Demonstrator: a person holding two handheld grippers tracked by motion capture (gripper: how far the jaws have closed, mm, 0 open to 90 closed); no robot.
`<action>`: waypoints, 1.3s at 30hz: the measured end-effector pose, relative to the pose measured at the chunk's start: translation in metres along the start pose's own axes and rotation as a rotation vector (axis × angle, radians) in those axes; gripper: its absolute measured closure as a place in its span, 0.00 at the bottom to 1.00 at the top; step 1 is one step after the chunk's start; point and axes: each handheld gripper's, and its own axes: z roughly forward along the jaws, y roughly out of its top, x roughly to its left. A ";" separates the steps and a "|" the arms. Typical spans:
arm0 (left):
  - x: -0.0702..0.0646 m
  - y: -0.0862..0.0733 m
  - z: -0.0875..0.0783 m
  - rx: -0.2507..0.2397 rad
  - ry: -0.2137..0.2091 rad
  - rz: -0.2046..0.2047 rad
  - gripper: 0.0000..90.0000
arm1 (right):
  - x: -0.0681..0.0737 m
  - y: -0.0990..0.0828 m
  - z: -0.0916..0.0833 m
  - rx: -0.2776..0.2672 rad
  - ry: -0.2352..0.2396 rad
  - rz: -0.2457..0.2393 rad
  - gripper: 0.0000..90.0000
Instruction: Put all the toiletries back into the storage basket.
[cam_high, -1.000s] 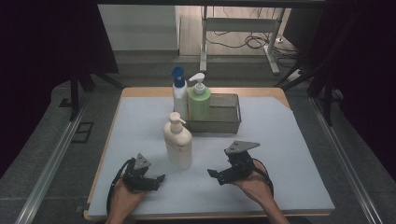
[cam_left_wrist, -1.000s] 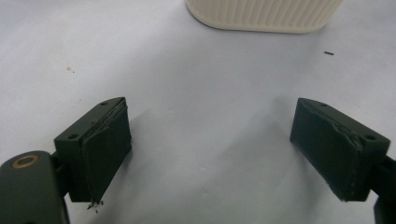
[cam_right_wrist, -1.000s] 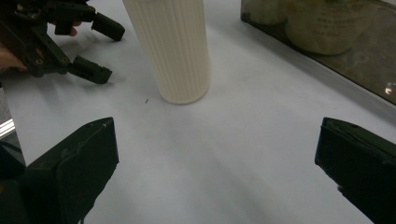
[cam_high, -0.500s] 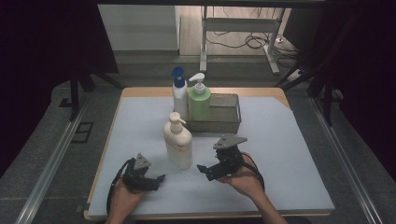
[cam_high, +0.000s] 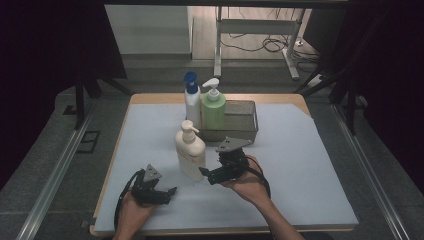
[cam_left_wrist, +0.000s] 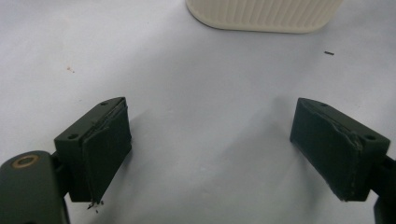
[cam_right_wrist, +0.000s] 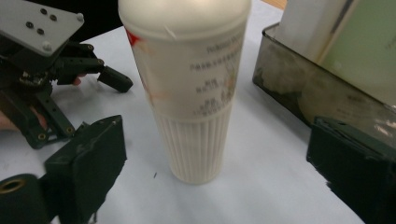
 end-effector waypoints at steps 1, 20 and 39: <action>0.000 0.000 0.000 0.000 0.000 -0.001 0.14 | 0.001 0.002 0.001 -0.004 0.001 -0.001 0.08; 0.000 0.000 0.000 -0.001 0.002 0.002 0.14 | 0.013 0.024 0.036 -0.027 -0.024 -0.033 0.19; 0.000 0.000 0.000 -0.001 0.002 0.002 0.14 | 0.016 0.029 0.046 -0.028 -0.015 -0.028 0.40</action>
